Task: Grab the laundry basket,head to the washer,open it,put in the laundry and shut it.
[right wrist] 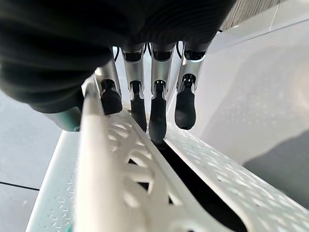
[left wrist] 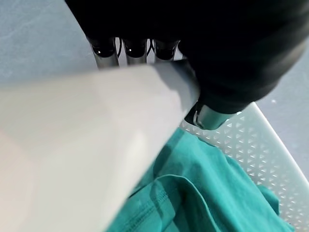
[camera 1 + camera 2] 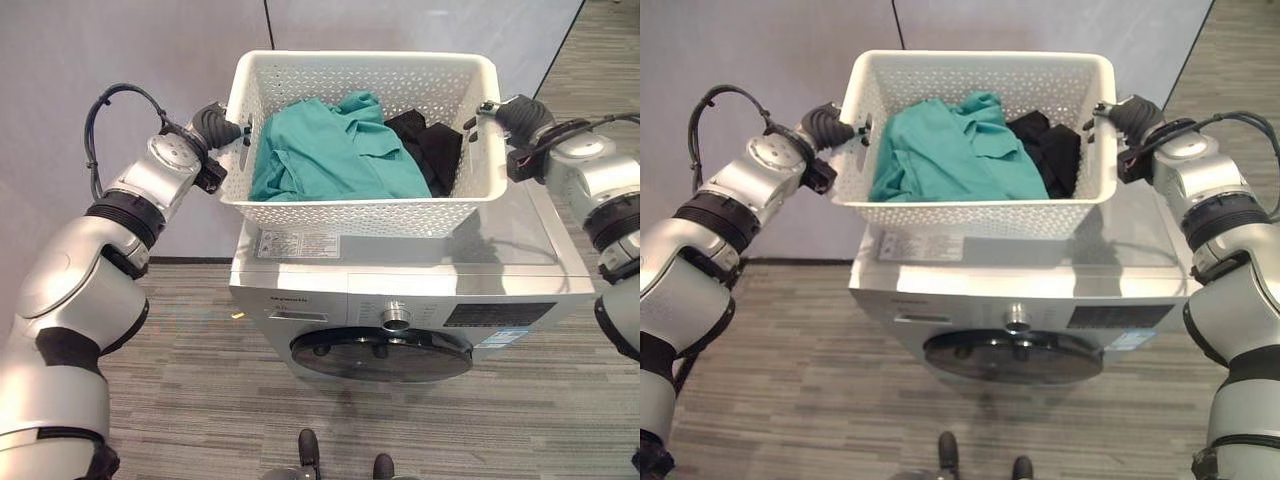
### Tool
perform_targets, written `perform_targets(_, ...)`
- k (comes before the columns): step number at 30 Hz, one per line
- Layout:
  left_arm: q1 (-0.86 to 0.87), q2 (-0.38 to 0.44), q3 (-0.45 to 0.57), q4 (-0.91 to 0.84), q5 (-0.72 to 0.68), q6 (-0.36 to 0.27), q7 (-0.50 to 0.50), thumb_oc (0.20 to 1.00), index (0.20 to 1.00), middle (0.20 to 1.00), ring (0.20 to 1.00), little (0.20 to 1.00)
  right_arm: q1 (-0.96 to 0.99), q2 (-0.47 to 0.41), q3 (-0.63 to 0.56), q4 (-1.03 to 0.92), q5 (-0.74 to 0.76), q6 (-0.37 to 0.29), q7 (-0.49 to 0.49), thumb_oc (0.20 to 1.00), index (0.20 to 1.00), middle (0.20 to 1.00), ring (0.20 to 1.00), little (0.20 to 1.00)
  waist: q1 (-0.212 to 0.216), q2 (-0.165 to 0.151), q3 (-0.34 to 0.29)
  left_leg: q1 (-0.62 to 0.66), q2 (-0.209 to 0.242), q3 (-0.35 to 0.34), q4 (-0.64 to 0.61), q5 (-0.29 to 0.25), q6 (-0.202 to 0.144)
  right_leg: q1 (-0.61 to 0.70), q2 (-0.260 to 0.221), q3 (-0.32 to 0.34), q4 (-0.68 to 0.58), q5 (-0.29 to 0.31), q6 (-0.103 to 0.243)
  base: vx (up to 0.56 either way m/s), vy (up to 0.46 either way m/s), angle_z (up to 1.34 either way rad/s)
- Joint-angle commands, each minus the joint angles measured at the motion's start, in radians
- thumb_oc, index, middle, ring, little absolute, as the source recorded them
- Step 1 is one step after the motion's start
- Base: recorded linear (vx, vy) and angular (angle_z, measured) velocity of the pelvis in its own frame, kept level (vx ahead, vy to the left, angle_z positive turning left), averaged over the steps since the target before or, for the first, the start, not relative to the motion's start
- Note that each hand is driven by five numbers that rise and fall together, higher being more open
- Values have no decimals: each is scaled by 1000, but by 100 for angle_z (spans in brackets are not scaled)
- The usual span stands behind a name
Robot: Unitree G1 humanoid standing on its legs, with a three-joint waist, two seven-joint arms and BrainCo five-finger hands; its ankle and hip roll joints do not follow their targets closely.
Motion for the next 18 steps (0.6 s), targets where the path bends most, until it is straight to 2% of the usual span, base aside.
perform_targets(1,-79,-94,-41,73,66,-70,-21,200,200,200,200,200,-127,-49,18,156,-64,14,-14,200,200,200,200,200,8,16,56,26,56,-1,-1,-20,-106,-40,-108,-24,-14,48,119,0,0,0)
perform_targets(16,-59,-166,-24,93,96,-69,-27,200,200,200,200,200,-128,-38,31,283,-163,29,9,216,216,216,216,216,-2,46,80,10,51,-4,-1,-9,-106,-60,-114,-15,-14,54,114,-2,0,0)
perform_targets(17,-58,-168,-24,94,100,-69,-27,200,200,200,200,200,-130,-39,35,293,-173,31,11,511,511,511,511,511,-1,50,81,8,51,-4,-1,-9,-107,-62,-114,-16,-14,54,114,0,0,0)
perform_targets(18,-58,-174,-25,97,105,-67,-27,200,200,200,200,200,-133,-38,37,302,-179,33,10,768,768,768,768,768,-1,53,82,7,51,-4,-1,-8,-107,-64,-115,-15,-14,54,114,0,0,0)
